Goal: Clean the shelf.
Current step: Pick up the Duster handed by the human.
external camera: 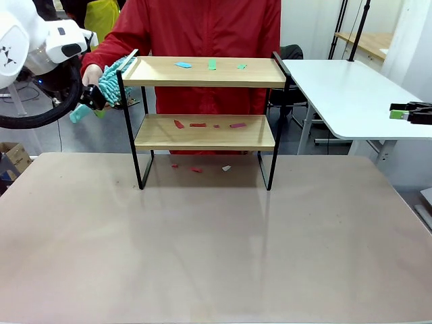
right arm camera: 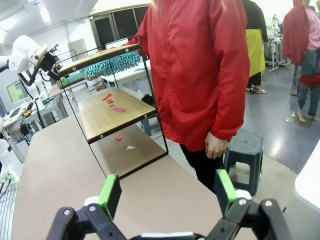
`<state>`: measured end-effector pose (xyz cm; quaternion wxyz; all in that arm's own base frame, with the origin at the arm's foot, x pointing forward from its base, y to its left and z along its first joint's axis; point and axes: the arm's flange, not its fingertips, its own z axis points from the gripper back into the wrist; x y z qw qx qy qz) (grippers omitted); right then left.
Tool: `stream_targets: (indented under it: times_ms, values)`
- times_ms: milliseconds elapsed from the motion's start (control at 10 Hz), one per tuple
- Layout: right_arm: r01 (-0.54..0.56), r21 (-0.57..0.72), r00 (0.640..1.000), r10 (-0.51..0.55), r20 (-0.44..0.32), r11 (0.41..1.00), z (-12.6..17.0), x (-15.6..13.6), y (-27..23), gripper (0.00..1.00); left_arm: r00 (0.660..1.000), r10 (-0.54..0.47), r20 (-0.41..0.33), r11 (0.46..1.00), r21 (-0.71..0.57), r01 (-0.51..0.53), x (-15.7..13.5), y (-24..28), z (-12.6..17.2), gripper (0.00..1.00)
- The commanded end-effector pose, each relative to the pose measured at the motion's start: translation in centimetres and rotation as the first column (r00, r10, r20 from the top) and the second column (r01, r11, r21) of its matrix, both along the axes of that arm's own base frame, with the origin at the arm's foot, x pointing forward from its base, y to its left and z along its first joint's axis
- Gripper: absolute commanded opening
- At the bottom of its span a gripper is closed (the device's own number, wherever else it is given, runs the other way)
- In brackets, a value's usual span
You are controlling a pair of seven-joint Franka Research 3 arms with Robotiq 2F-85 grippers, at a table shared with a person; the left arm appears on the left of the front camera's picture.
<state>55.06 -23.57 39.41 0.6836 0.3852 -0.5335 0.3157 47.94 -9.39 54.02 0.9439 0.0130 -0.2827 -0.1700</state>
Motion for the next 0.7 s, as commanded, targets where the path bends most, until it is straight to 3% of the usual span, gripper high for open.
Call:
stream_targets:
  times_ms: [0, 100, 200, 400, 600]
  values:
    - [-0.003, -0.003, 1.0, 0.003, 0.004, 1.0, 0.24, 0.04, 0.09, 1.0, 1.0, 0.023, -0.001, 1.0, 0.012, -0.023, 0.0, -0.09, 0.41, 0.0]
    - [-0.003, -0.003, 1.0, 0.003, 0.004, 1.0, 0.24, 0.04, 0.09, 1.0, 1.0, 0.028, -0.002, 1.0, 0.013, -0.028, 0.04, -0.1, 0.56, 0.0]
    - [-0.003, -0.003, 1.0, 0.003, 0.004, 1.0, 0.24, 0.04, 0.09, 1.0, 0.999, 0.031, -0.004, 0.999, 0.02, -0.031, 0.11, -0.19, 0.62, 0.15]
    - [-0.003, -0.003, 1.0, 0.003, 0.004, 1.0, 0.24, 0.04, 0.09, 1.0, 0.999, 0.045, -0.009, 0.999, 0.031, -0.044, -0.02, -0.25, 0.52, 0.0]
    - [-0.003, -0.003, 1.0, 0.003, 0.004, 1.0, 0.24, 0.04, 0.09, 1.0, 0.998, 0.062, -0.006, 0.997, 0.035, -0.062, 0.04, -0.2, 0.67, 0.0]
